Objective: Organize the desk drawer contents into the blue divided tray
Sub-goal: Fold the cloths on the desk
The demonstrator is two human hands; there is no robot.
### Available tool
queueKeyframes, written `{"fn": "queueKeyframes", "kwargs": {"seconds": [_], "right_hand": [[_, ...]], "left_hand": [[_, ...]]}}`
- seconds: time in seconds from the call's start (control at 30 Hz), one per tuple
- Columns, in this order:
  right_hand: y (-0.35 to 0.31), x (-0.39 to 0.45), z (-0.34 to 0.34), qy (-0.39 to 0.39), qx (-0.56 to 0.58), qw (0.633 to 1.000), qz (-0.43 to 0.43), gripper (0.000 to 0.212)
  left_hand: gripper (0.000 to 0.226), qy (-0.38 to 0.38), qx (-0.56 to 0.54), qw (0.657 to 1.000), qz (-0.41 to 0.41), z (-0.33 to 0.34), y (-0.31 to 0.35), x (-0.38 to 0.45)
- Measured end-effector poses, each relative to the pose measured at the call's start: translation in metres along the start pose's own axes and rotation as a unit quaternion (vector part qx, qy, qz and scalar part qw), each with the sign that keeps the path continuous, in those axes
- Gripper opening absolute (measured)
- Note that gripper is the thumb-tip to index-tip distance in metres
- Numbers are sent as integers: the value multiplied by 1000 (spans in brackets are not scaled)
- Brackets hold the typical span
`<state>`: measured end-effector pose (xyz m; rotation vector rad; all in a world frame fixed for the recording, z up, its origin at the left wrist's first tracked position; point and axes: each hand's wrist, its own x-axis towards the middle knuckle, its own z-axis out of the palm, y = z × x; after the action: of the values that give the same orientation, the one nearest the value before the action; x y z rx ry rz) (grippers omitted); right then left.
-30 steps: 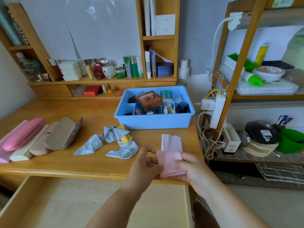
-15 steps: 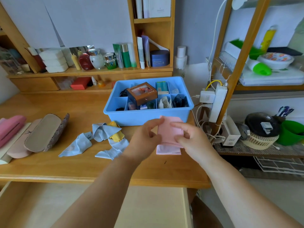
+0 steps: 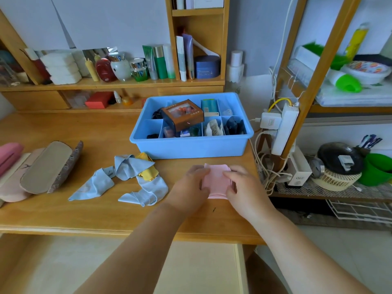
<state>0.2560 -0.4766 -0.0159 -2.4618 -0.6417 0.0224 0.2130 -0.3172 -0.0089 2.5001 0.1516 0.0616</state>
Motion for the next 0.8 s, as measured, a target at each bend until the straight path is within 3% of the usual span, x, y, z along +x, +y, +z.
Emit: {"fn": "queueKeyframes", "kwargs": {"seconds": [0.1, 0.17, 0.27, 0.33, 0.4, 0.57, 0.7, 0.8], "right_hand": [[-6, -4, 3, 27, -32, 999, 14, 42], [-11, -10, 2, 88, -17, 996, 9, 38], [-22, -27, 2, 161, -26, 980, -116, 14], [-30, -37, 9, 156, -56, 968, -188, 10], [-41, -42, 18, 140, -40, 962, -230, 12], [-51, -41, 34, 77, -70, 966, -237, 28], [-45, -39, 43, 68, -81, 968, -228, 26], [-43, -38, 46, 78, -88, 967, -228, 28]], "left_hand": [[45, 13, 39, 998, -40, 0, 6, -7], [38, 68, 42, 997, -18, -6, 7, -24], [20, 205, 57, 976, 55, -25, -5, -56], [18, 272, 73, 959, 36, -38, -22, -74], [18, 292, 60, 954, -22, -49, -41, -85], [25, 297, -6, 949, -110, -73, -77, -80], [38, 203, -62, 960, -181, -90, -88, -55], [44, 152, -40, 962, -225, -94, -92, -39]]}}
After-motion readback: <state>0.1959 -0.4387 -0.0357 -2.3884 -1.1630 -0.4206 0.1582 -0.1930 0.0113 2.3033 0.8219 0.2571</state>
